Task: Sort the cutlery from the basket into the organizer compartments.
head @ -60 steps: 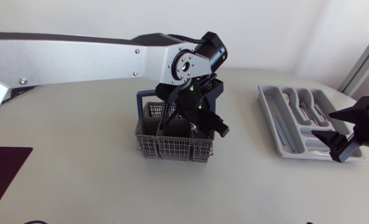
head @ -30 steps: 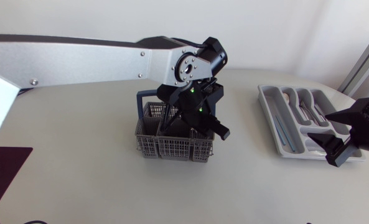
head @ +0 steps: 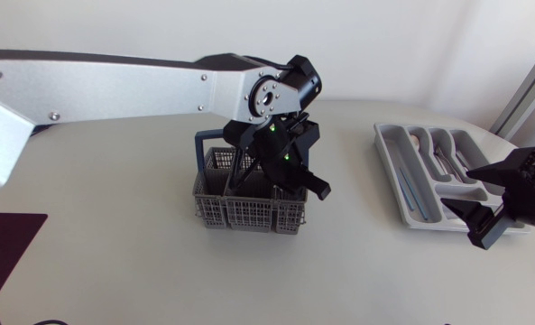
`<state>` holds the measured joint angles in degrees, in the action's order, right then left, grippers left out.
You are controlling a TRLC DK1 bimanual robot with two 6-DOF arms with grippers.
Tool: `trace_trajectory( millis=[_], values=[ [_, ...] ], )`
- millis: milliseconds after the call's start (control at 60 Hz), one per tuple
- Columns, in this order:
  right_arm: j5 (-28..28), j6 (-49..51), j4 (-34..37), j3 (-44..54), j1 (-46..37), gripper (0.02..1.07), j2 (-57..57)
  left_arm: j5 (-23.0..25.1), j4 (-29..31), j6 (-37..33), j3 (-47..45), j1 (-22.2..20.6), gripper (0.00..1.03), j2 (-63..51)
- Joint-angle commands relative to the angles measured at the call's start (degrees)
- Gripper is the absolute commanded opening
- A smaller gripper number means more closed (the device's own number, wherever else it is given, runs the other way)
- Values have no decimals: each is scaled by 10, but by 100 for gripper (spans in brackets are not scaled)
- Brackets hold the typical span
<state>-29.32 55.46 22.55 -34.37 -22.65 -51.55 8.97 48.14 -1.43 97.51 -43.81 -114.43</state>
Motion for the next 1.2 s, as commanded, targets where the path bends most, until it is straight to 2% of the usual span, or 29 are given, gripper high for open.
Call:
trace_trajectory(
  millis=[0, 383, 550, 817, 983, 1117, 1183],
  values=[
    [6, -10, 4, 19, 9, 88, 9, -1, 9, 10, 6, 8, 4, -3],
    [15, -13, 22, 17, 29, 88, 32, 54, -2, 6, -22, 20, 3, 67],
    [23, -23, 38, 9, 49, 88, 46, 86, -1, 6, -29, 38, 3, 105],
    [11, -77, 97, -31, 118, 89, 77, 182, 9, -2, -38, 65, 3, 181],
    [-14, -135, 137, -69, 186, 89, 86, 276, 10, -13, -51, 87, 3, 198],
    [-14, -194, 134, -81, 257, 89, 86, 342, 10, -30, -62, 94, 3, 197],
    [-15, -219, 124, -80, 287, 89, 85, 358, 10, -34, -65, 92, 3, 193]
  ],
)
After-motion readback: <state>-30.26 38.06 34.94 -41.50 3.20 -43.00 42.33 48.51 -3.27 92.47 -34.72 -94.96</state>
